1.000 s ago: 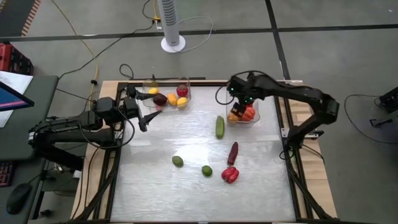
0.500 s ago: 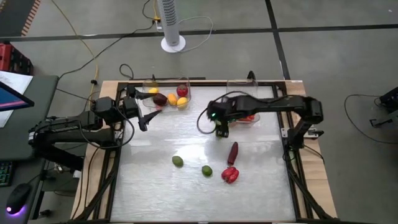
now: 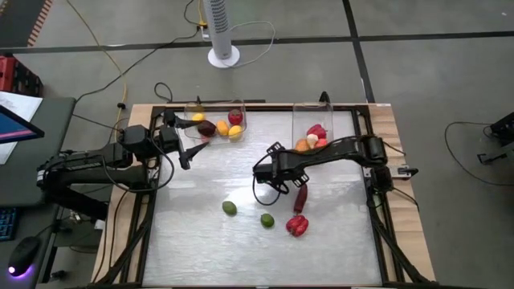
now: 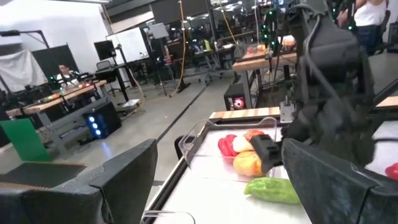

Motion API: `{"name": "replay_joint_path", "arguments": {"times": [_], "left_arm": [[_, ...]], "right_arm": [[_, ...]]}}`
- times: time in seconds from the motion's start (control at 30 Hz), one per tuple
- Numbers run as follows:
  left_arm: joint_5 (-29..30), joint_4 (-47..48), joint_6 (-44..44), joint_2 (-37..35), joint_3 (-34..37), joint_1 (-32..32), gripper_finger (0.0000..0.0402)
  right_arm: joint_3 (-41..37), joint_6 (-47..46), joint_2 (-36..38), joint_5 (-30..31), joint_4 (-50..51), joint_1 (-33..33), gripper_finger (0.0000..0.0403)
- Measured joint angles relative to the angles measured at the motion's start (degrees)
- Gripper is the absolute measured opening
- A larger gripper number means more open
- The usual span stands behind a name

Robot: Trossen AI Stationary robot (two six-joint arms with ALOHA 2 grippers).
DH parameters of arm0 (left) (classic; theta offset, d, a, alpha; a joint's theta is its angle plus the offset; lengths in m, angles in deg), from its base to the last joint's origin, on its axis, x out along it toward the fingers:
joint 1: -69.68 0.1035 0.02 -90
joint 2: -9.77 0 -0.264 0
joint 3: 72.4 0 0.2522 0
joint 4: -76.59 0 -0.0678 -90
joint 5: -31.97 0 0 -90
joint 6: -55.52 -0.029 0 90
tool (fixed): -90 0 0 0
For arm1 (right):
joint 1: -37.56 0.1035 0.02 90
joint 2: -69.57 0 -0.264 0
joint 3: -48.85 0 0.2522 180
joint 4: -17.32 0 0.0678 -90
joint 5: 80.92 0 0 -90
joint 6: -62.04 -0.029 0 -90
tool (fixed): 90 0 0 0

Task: Sort produce into baskets
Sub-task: Put the cucumber into the right transparent bin

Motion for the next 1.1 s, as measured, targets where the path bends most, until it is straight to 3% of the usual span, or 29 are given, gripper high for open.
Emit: {"name": "replay_joint_path", "arguments": {"times": [0.47,0.67,0.93,1.1], "left_arm": [[0.0,0.3,0.0,0.0,0.0,0.0,0.0331],[0.0,0.7,0.0,0.0,0.0,0.0,0.0331],[0.0,0.9,0.5,0.0,0.0,0.0,0.0331],[0.0,1.0,0.7,0.0,0.0,0.0,0.0331]], "right_arm": [[0.0,11.5,-4.4,1.0,-6.9,0.1,0.0316],[-0.6,14.4,-4.4,-3.6,-10.4,0.2,0.0300],[-0.8,14.6,-4.5,-8.9,-14.2,-0.7,0.0267],[-0.8,14.1,-4.4,-9.7,-15.1,-1.2,0.0224]]}}
